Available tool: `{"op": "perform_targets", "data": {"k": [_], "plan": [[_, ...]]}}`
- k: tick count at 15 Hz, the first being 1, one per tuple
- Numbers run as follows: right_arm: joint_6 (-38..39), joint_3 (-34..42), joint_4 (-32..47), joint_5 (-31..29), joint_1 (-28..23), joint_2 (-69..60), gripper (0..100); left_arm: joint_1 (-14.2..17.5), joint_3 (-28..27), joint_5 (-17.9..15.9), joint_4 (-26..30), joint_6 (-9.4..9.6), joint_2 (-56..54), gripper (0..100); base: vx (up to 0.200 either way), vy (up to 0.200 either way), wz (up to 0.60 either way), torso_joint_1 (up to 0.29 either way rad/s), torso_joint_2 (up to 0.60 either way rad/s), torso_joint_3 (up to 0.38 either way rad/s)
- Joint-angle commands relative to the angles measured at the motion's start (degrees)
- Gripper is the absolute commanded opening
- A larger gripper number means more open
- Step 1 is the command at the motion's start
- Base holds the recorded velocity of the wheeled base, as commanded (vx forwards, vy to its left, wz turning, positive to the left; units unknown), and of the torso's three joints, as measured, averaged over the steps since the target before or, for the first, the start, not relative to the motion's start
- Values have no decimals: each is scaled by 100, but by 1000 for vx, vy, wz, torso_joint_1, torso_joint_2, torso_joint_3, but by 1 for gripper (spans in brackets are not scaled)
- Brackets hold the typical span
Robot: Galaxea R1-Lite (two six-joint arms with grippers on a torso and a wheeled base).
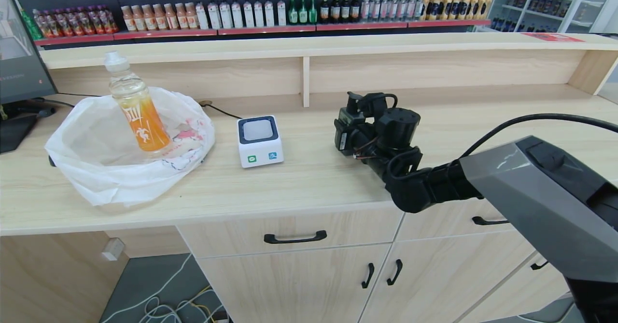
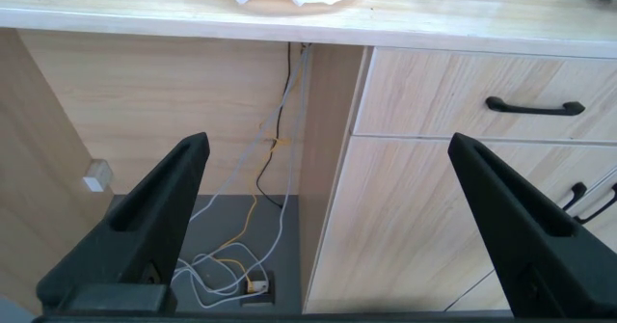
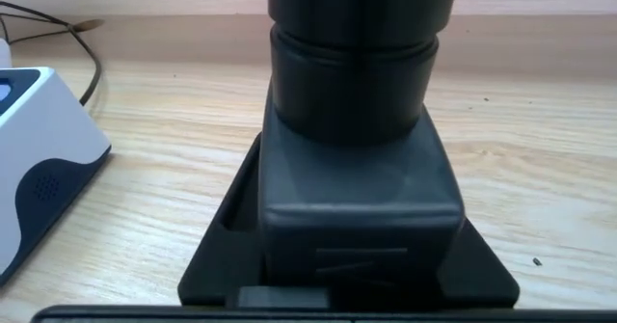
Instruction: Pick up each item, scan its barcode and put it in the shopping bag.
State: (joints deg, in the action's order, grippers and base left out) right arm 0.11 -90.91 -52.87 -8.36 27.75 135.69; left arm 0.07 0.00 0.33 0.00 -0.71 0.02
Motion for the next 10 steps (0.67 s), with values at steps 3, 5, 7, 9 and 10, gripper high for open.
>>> {"op": "perform_targets", "data": {"k": [3,5,7,9,10], "plan": [[-2,11,-4,-113,82,-87,0,1,0,2,0,0,-2,100,0,0,0,0,0,0],[59,55,-4,-192,161,-131,0,1,0,2,0,-8,-2,100,0,0,0,0,0,0],[42,64,-13,-166,196,-175,0,1,0,2,0,0,-2,100,0,0,0,0,0,0],[15,64,-4,-183,214,-263,0,1,0,2,0,-8,-2,100,0,0,0,0,0,0],[-11,64,-4,-192,214,-307,0,1,0,2,0,-8,-2,100,0,0,0,0,0,0]]}}
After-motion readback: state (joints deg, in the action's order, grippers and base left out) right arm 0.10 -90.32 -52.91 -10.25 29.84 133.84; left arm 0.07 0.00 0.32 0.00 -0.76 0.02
